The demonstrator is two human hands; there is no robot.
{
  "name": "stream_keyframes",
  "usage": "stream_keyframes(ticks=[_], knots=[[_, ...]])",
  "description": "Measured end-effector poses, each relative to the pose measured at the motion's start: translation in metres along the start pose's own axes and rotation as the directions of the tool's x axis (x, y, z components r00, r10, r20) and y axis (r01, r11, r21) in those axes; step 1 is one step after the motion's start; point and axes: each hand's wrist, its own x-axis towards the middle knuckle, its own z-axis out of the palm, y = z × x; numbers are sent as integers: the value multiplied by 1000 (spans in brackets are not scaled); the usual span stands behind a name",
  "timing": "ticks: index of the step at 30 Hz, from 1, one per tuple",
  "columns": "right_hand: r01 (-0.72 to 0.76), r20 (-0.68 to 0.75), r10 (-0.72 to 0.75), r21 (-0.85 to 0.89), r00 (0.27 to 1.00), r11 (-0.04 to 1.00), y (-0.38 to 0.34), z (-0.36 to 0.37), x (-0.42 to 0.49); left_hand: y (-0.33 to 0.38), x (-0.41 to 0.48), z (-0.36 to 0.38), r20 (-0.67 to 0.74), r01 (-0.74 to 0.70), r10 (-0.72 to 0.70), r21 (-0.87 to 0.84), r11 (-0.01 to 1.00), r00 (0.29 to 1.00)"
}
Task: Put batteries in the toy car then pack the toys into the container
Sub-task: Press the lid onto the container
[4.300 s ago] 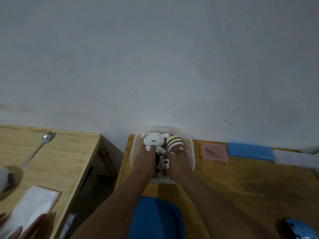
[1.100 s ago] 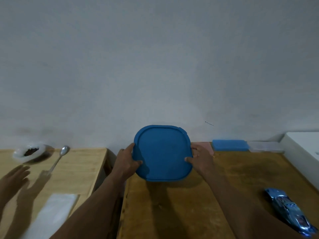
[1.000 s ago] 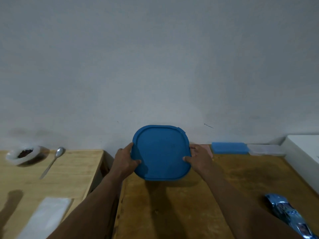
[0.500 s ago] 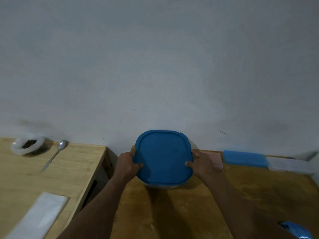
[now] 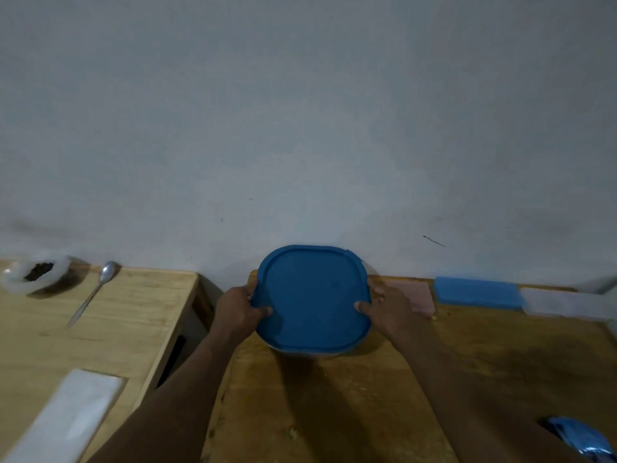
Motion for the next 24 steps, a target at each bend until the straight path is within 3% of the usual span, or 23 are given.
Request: stream_keyframes(ticks=[24], knots=[[-35, -57, 28, -118, 998, 992, -7, 6, -2, -7, 19, 5, -20, 9, -6, 147, 989, 1000]])
